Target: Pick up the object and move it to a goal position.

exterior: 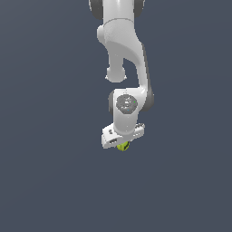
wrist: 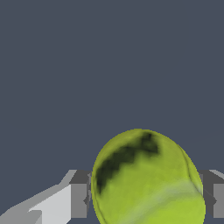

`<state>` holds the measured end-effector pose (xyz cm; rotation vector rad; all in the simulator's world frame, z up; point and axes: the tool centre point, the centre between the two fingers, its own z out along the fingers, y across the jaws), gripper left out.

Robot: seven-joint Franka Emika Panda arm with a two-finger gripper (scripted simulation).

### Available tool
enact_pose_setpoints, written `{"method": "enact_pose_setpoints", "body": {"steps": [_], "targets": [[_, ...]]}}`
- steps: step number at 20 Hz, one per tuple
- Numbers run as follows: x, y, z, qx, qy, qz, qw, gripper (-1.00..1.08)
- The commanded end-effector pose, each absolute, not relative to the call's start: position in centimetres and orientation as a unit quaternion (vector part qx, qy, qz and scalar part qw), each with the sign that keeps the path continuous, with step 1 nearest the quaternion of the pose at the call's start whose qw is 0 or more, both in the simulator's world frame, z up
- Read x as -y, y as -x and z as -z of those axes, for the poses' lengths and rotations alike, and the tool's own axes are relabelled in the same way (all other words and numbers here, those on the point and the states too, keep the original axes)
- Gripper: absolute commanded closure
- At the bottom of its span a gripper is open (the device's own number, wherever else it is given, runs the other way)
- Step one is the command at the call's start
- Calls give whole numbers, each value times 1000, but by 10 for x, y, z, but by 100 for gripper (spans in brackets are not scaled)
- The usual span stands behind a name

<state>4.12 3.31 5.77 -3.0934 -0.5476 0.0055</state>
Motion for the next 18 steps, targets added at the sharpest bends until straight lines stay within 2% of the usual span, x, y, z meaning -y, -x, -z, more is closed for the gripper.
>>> {"method": "enact_pose_setpoints", "body": {"steps": [1, 8, 18], "targets": [[-31, -39, -70, 174, 985, 0, 0, 108], [-24, -27, -122, 174, 985, 0, 0, 108], [-8, 0, -235, 175, 985, 0, 0, 108]]}}
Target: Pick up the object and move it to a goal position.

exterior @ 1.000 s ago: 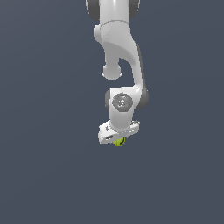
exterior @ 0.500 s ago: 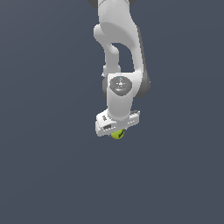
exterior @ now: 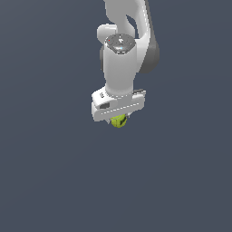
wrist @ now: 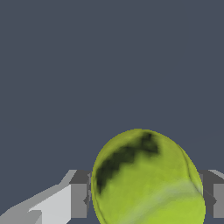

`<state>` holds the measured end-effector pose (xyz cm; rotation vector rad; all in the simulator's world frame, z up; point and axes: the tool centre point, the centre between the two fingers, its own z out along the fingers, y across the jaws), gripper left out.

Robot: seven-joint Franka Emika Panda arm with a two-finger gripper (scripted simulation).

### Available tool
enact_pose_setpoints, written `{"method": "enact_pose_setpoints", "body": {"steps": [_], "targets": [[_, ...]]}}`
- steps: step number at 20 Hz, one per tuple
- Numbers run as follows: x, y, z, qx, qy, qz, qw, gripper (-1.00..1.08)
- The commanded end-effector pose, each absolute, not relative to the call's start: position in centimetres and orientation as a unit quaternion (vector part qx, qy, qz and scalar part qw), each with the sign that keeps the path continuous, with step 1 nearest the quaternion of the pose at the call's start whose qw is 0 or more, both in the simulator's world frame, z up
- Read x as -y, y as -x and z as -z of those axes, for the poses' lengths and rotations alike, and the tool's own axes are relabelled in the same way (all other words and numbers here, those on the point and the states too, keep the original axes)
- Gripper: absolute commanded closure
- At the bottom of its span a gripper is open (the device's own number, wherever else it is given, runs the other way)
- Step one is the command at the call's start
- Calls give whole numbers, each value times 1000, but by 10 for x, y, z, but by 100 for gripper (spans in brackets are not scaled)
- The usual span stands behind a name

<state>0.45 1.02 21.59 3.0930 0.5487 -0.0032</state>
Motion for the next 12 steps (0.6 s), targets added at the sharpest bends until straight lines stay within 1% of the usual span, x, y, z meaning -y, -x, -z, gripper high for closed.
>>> {"method": "enact_pose_setpoints", "body": {"steps": [1, 12], "targets": [[-6, 3, -247, -175, -985, 0, 0, 108], [13, 31, -377, -175, -985, 0, 0, 108]]}}
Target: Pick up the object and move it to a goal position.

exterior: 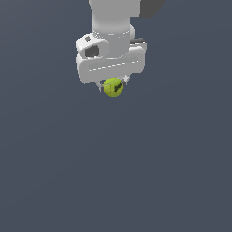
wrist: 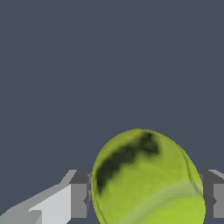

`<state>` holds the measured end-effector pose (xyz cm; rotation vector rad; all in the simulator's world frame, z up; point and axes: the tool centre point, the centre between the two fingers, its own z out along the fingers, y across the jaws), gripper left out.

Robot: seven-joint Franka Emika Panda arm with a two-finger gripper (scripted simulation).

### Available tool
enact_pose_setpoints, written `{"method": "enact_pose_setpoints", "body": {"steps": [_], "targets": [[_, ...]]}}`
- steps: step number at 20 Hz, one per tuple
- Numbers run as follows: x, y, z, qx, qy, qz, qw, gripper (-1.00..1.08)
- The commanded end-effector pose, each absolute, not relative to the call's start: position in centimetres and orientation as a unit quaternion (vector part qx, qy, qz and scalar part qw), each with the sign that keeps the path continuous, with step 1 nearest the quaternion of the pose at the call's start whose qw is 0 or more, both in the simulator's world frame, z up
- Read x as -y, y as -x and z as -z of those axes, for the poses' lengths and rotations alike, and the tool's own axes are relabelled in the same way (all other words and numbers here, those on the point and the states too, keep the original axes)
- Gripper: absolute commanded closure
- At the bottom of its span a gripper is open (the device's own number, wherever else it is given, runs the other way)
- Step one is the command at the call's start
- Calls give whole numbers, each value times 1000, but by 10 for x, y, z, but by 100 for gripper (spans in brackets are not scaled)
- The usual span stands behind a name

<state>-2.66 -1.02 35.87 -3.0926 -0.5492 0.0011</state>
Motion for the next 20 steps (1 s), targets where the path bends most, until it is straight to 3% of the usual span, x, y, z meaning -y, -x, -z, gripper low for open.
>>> {"method": "enact_pose_setpoints", "body": {"steps": [1, 10, 20], "targets": [[14, 33, -388, 175, 985, 0, 0, 108], [26, 48, -469, 175, 985, 0, 0, 108], [32, 53, -506, 175, 985, 0, 0, 108]]}}
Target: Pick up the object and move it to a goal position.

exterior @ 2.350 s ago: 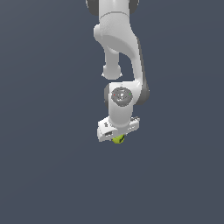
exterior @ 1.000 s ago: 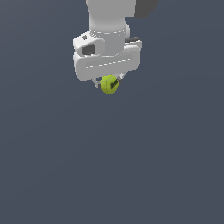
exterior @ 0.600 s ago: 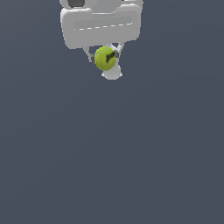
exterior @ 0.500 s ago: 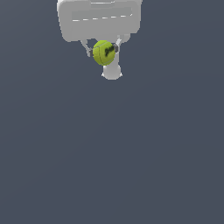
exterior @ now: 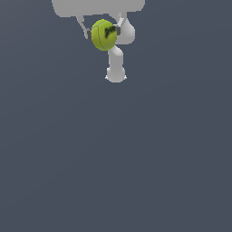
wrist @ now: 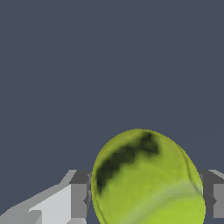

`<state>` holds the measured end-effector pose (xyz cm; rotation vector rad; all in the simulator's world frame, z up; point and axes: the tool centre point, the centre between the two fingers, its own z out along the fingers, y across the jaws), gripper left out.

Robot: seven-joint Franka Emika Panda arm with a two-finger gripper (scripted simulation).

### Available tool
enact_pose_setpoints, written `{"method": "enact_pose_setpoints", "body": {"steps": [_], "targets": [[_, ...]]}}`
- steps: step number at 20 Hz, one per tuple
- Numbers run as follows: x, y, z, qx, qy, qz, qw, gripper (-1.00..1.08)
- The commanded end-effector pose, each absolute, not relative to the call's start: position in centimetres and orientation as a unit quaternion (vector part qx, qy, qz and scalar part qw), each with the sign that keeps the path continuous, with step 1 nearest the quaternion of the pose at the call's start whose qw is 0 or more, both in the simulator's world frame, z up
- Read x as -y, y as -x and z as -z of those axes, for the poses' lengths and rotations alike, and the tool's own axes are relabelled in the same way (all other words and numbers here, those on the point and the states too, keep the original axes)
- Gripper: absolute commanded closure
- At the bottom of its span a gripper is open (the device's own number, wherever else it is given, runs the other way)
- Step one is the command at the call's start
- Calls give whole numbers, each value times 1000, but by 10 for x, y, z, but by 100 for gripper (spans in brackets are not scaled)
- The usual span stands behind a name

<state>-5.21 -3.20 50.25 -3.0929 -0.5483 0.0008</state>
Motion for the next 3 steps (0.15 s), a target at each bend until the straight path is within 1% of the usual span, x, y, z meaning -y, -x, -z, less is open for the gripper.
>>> {"method": "enact_pose_setpoints", "body": {"steps": [1, 3], "targets": [[33, 53, -507, 175, 985, 0, 0, 108], [33, 53, -508, 175, 985, 0, 0, 108]]}}
